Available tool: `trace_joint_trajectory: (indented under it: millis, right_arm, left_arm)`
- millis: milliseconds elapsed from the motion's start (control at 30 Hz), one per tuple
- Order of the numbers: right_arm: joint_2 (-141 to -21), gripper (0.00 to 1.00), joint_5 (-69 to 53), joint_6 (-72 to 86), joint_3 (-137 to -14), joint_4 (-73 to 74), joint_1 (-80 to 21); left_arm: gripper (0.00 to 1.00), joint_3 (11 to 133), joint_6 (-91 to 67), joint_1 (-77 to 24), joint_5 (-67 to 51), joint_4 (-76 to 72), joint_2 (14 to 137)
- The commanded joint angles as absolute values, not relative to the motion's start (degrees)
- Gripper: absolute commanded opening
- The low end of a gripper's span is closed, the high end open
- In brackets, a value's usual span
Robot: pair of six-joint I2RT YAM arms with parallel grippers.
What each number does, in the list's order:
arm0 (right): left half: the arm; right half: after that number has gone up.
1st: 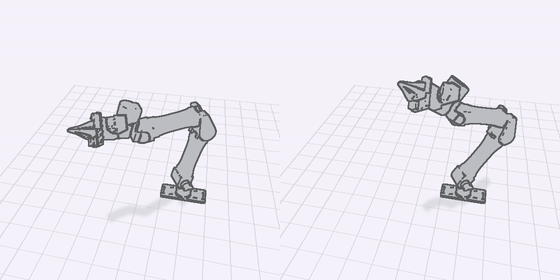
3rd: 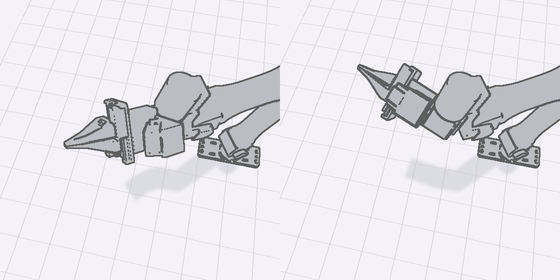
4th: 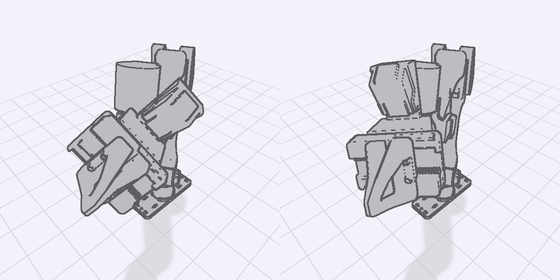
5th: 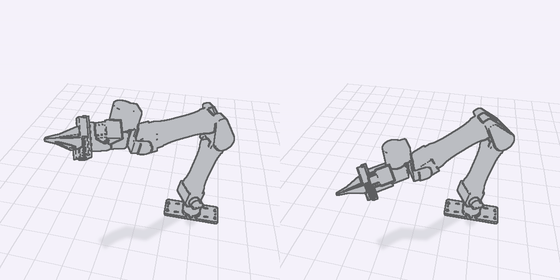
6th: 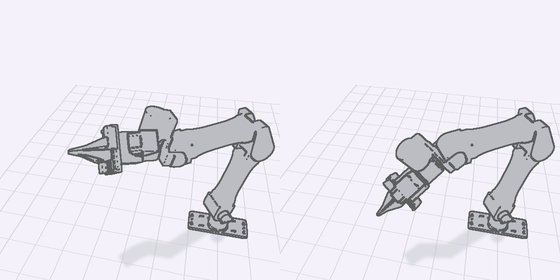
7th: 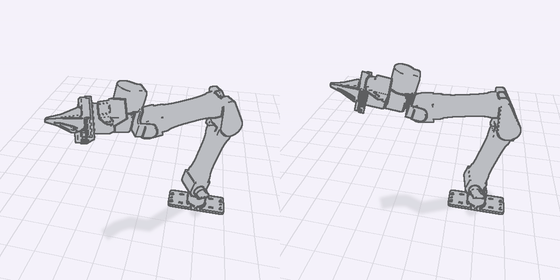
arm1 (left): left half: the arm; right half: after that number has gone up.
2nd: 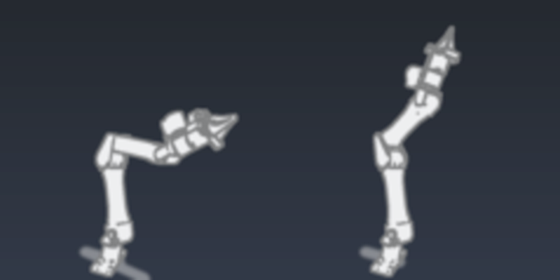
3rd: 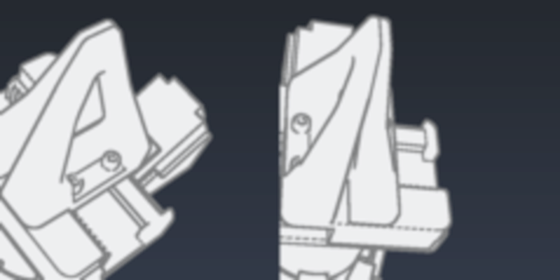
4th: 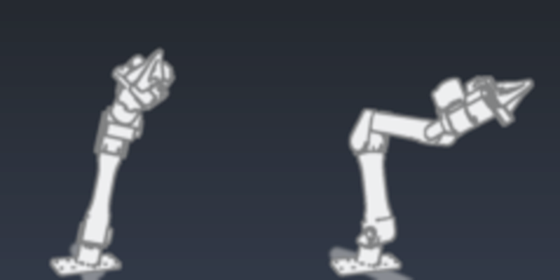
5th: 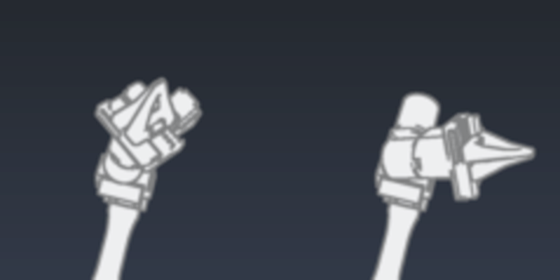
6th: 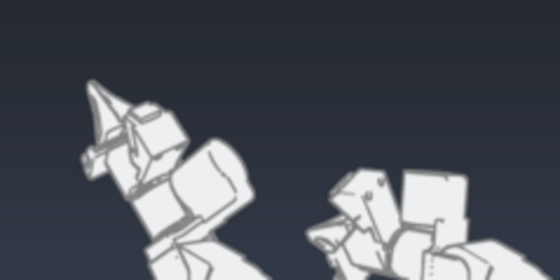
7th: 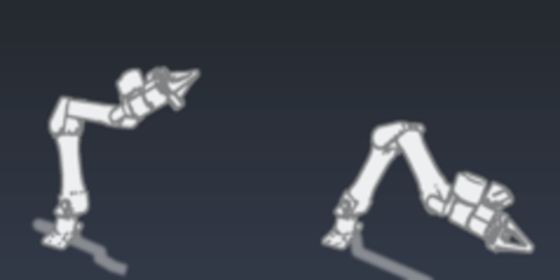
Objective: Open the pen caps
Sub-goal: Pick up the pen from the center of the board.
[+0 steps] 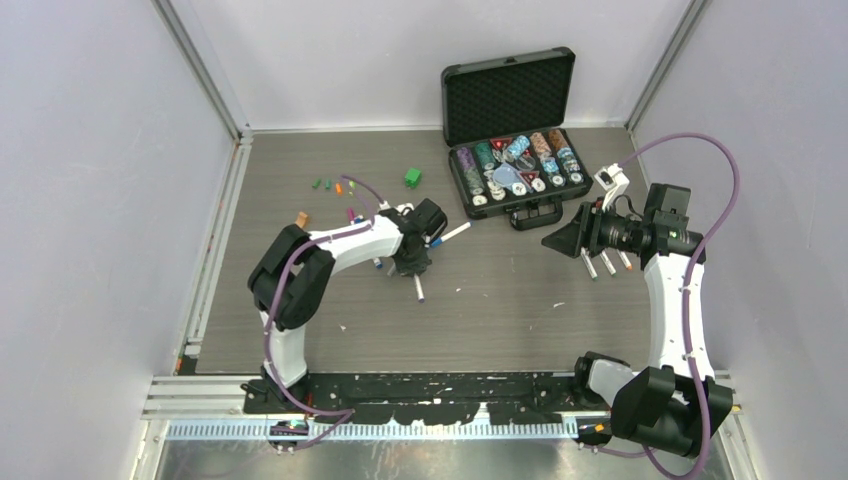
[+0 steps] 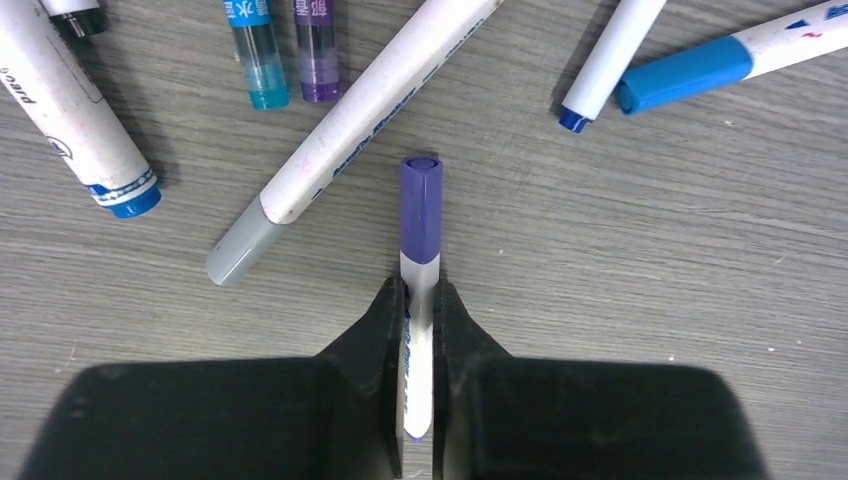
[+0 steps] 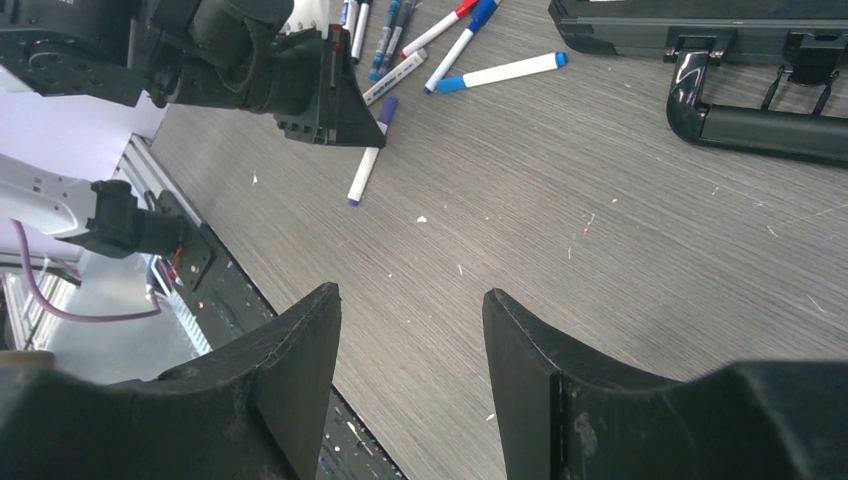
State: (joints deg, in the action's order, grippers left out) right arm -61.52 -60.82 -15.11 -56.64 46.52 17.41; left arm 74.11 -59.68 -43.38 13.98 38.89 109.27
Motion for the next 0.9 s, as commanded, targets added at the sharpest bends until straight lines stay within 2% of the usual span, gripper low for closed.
trace_joint_trajectory:
  millis: [0, 167, 333, 533, 700, 867]
  right_arm:
    - [-61.2, 0.60, -63.1, -15.9, -57.3, 46.4, 17.4]
    - [-63.0, 0.61, -65.3, -15.1, -56.6, 46.1, 15.1]
    - [-64.4, 0.61, -65.6, -10.6, -53.8, 40.3, 8.3]
    - [-64.5, 0.62, -65.8, 7.7, -45.5, 17.7, 0.2]
    - [-67.7, 0.64, -65.0, 26.7, -40.9, -3.5, -5.6]
    - [-70.6, 0.64, -64.8, 31.3, -40.1, -7.9, -8.3]
  left_arm:
    - [0.00, 71.5, -60.0, -43.5, 14.0, 35.1, 106.8]
    - [0.00, 67.3, -59.0, -43.5, 10.1, 28.2, 97.6]
    - [0.00, 61.2, -59.9, -43.5, 4.8, 17.5, 88.4]
    - [0.00, 53.2, -67.8, -43.9, 1.1, 1.1, 81.9]
    - [0.00, 50.7, -71.9, -46.7, 3.2, -12.0, 82.0]
    - [0.00, 53.1, -71.8, -49.8, 5.4, -17.1, 85.5]
